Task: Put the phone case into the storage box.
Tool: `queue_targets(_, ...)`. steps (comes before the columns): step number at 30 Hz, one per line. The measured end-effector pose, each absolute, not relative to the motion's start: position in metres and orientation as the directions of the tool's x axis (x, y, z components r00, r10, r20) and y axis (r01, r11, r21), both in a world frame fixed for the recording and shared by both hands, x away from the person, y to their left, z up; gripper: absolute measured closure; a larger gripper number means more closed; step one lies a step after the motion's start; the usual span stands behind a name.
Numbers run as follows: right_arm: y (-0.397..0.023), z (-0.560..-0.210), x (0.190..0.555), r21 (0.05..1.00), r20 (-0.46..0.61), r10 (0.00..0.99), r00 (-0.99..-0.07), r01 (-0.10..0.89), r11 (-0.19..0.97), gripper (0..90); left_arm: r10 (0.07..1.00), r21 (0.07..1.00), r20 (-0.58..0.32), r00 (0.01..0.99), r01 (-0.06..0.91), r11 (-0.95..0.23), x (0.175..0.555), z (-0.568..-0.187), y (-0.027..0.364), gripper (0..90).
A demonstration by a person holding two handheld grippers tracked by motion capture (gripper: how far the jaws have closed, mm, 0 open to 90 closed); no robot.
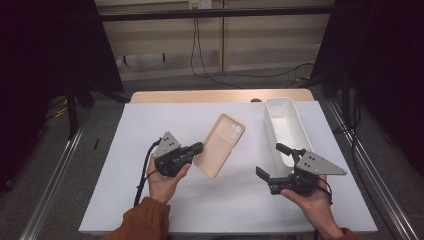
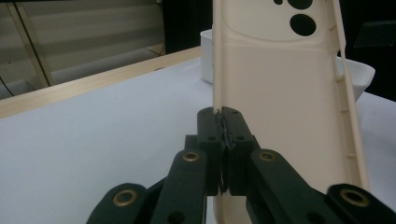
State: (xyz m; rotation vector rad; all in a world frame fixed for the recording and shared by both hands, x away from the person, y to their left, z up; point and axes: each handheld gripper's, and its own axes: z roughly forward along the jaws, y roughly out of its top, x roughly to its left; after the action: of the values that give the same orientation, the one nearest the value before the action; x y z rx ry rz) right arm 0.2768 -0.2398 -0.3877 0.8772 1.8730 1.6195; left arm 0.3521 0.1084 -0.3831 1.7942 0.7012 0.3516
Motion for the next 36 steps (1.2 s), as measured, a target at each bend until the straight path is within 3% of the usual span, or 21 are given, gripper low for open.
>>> queue_targets(15, -0.22, -0.377, 0.299, 0.985, 0.023, 0.729, -0.684, 0.139, 0.099, 9.5, 0.608, 0.939, -0.094, 0.788, 0.274, -0.209, 0.352, -0.385, 0.1, 87.8)
queue_targets(36, -0.203, -0.375, 0.32, 0.982, 0.039, 0.706, -0.707, 0.156, 0.102, 27.4, 0.586, 0.935, -0.091, 0.805, 0.272, -0.229, 0.35, -0.389, 0.09, 87.7)
